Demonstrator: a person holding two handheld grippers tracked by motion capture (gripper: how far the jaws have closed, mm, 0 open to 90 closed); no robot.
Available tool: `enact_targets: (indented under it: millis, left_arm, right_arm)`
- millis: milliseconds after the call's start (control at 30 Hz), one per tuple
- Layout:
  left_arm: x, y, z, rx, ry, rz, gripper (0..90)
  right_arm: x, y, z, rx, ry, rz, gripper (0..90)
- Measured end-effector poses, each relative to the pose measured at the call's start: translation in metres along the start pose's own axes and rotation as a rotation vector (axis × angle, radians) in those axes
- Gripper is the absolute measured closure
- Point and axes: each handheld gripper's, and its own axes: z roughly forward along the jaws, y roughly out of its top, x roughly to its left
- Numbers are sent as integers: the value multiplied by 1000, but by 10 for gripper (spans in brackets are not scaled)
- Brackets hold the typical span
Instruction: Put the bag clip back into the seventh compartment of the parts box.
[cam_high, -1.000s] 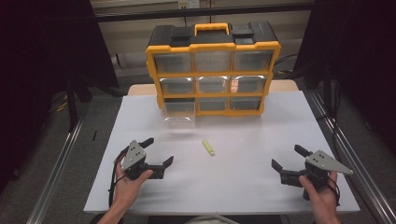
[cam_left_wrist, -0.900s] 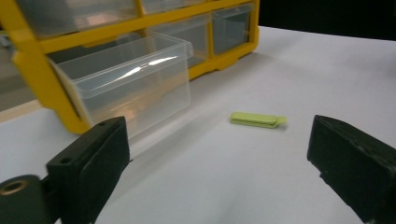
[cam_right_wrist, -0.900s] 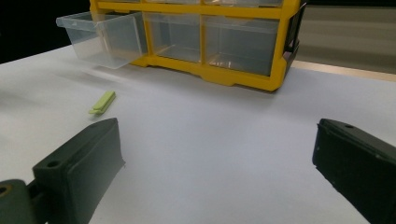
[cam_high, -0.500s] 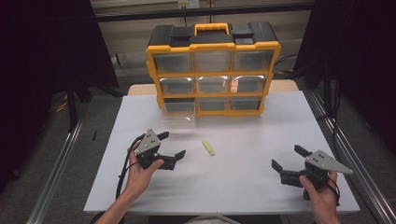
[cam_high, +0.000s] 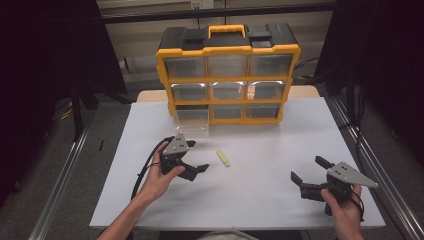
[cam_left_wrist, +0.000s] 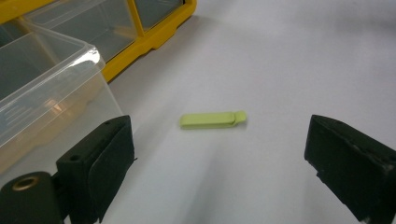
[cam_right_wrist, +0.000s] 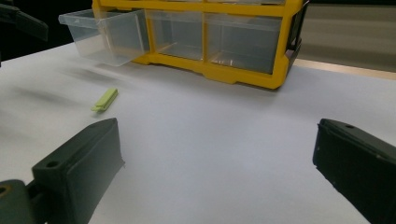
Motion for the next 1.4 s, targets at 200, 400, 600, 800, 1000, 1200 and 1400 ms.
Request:
enact_targets:
  millis: [200,400,600,800,1000,1200,1400]
  left_arm:
    - [9,6,11,30,-25,-9,58]
    - [7,14,26,99,-107,49,44]
    - [3,18,40,168,-190,118,63]
    - [4,21,53,221,-235,136,133]
    - [14,26,66,228,-232,147,122]
    - [18,32,73,238,-266,165,127]
    - [23,31,88,271,-262,189,131]
  right_arm:
    - [1,0,0,0,5,-1,7]
    - [2,0,0,1,11,-1,7]
    - [3,0,-1,-3,13,-7,7]
    - [6,2,-2,-4,20,-14,8]
    - [7,2,-3,-3,21,-15,7]
    - [6,1,-2,-5,25,-10,7]
    - [6,1,-3,-5,29,-10,7]
